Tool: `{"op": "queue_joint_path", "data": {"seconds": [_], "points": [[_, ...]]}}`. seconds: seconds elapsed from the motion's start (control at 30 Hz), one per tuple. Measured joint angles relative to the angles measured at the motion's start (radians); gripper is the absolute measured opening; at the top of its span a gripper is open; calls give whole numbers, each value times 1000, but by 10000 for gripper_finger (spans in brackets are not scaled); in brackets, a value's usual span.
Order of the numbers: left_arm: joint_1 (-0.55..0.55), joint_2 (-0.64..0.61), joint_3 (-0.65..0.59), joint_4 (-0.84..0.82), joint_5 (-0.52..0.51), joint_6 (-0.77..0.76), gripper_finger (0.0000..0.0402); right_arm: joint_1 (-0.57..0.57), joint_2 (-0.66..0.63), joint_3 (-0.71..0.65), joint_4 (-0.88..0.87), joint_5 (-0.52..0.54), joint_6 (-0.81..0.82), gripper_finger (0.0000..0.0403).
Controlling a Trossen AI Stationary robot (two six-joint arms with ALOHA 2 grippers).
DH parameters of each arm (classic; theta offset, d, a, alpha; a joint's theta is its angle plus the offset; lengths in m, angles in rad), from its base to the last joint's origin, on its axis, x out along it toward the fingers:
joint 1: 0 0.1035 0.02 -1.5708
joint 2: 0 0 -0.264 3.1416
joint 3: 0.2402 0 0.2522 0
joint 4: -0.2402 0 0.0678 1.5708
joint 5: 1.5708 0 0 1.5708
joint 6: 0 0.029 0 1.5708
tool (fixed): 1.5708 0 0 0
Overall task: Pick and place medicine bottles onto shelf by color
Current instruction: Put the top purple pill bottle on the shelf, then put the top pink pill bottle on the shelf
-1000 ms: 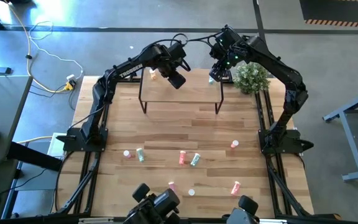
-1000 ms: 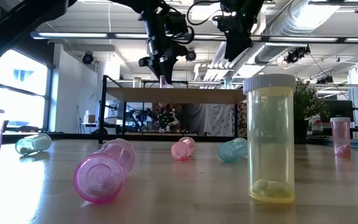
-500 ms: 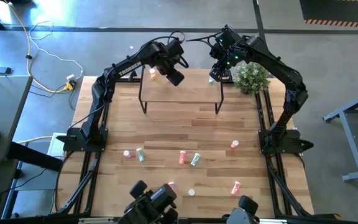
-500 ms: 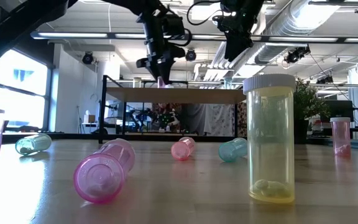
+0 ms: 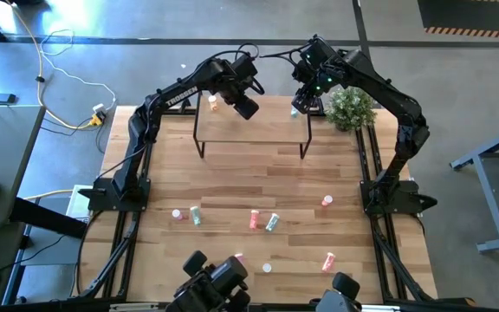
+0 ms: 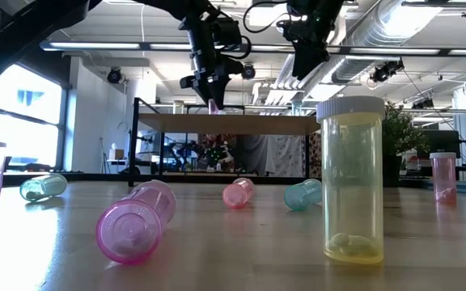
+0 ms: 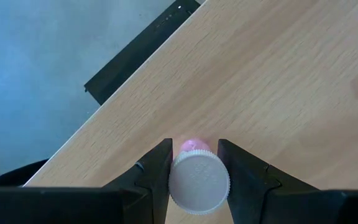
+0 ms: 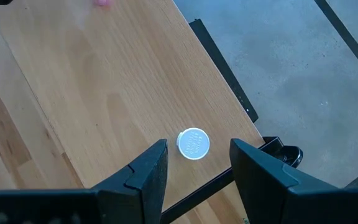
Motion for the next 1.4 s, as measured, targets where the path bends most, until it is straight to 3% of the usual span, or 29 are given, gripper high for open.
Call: {"op": "queue_joint_path", "data": {"seconds": [0.23, 0.73, 1.03, 1.3, 1.4], "points": [[0, 0, 0, 0, 0, 3, 123, 0, 0, 0, -3, 0, 23, 165], [0, -1, 0, 0, 0, 3, 189, 0, 0, 0, -8, 0, 22, 165], [2, -25, 6, 7, 7, 12, 189, 0, 0, 0, -43, 0, 14, 165], [-1, -27, 124, -37, 6, 22, 188, 0, -47, 0, -87, -2, 20, 165], [-4, -68, 109, -35, 3, 30, 188, 3, -75, 1, -106, -19, 27, 165]]}}
